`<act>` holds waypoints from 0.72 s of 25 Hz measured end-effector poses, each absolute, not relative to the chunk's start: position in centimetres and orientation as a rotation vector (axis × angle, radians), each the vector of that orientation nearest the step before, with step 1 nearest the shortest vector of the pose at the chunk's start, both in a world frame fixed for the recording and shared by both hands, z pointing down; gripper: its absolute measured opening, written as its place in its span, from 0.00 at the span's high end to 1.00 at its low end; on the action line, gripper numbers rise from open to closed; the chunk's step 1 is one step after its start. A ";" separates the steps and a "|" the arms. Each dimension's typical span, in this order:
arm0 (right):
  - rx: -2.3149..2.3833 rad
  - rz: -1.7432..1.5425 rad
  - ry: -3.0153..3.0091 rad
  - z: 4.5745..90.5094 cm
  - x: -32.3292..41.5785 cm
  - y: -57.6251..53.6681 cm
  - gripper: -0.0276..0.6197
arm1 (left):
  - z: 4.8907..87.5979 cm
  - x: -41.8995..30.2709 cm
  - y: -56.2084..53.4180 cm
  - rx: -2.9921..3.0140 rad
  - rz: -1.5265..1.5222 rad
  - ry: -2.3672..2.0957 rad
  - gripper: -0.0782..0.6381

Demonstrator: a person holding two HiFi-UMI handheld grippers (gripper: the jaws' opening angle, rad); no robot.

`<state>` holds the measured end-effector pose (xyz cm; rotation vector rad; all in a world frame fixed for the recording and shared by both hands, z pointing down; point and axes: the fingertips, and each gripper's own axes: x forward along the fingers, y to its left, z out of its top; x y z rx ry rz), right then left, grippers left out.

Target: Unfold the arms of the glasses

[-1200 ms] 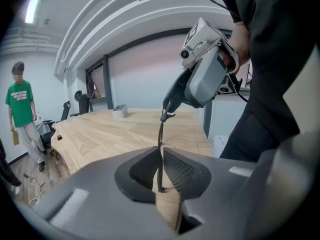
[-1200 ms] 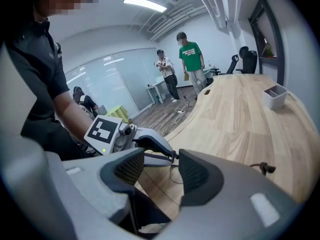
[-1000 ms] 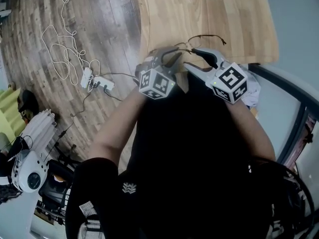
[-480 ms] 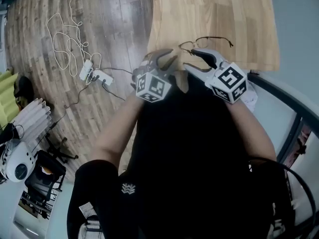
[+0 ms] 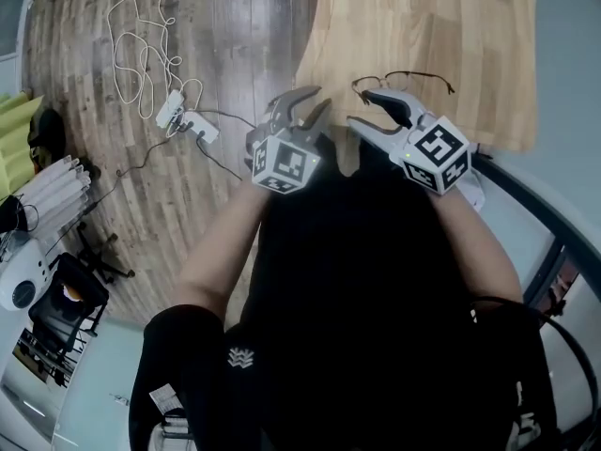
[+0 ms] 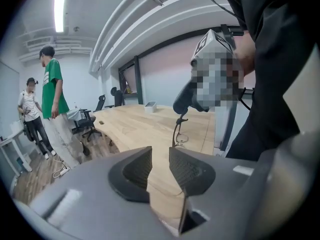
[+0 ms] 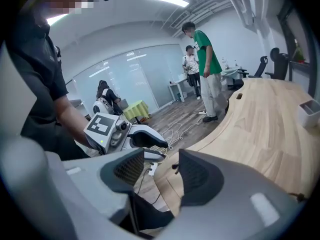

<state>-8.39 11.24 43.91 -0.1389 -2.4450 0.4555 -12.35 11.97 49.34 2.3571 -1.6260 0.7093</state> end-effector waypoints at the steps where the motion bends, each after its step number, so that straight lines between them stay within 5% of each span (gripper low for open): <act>1: -0.154 0.458 -2.450 43.7 -8.4 11.4 0.64 | 49.1 -12.5 12.0 2.340 0.700 -1.643 0.73; 18: 0.119 0.146 -2.804 33.9 -0.5 -2.0 0.68 | 35.1 -15.4 7.2 2.090 0.367 -2.127 0.81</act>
